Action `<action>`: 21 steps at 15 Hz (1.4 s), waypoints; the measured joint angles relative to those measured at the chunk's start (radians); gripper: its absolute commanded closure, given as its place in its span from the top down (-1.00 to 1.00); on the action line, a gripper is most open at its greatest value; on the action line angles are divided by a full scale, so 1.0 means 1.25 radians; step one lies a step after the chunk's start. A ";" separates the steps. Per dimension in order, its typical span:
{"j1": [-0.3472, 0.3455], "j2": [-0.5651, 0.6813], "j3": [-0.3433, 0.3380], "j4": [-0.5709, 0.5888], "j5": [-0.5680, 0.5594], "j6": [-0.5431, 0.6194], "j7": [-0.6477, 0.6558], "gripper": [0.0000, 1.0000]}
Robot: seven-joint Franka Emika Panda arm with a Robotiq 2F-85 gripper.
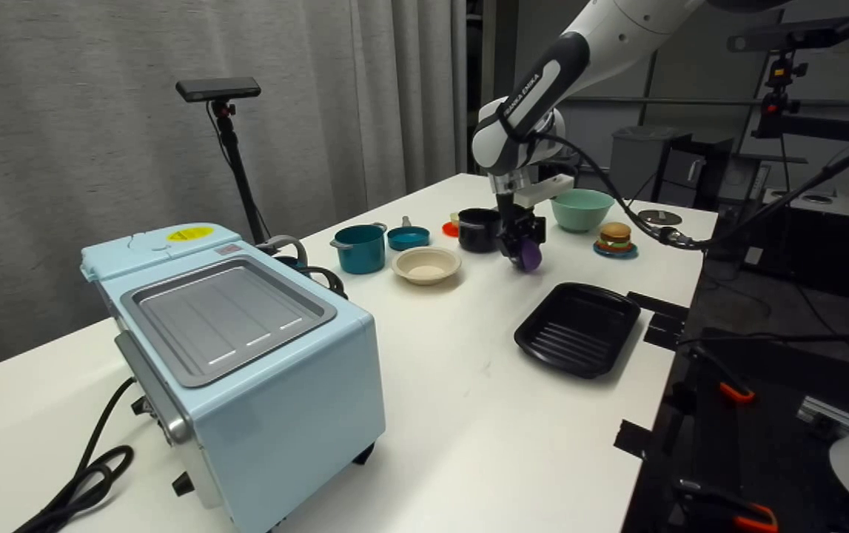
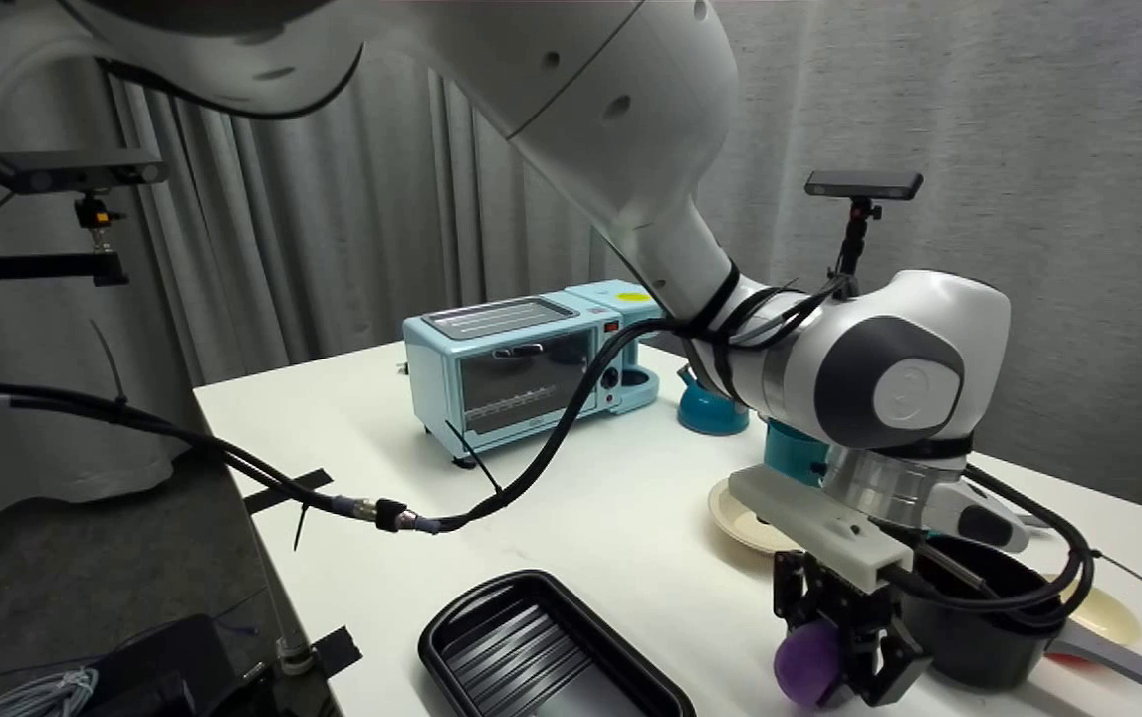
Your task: Pick up the plum plush toy and place it on the white bowl
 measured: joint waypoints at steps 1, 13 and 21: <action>-0.004 -0.005 -0.001 0.005 0.000 0.002 0.000 -0.96; 0.066 -0.194 0.081 -0.027 0.095 0.101 0.059 -1.00; 0.117 -0.131 0.094 0.012 0.102 0.135 0.152 -1.00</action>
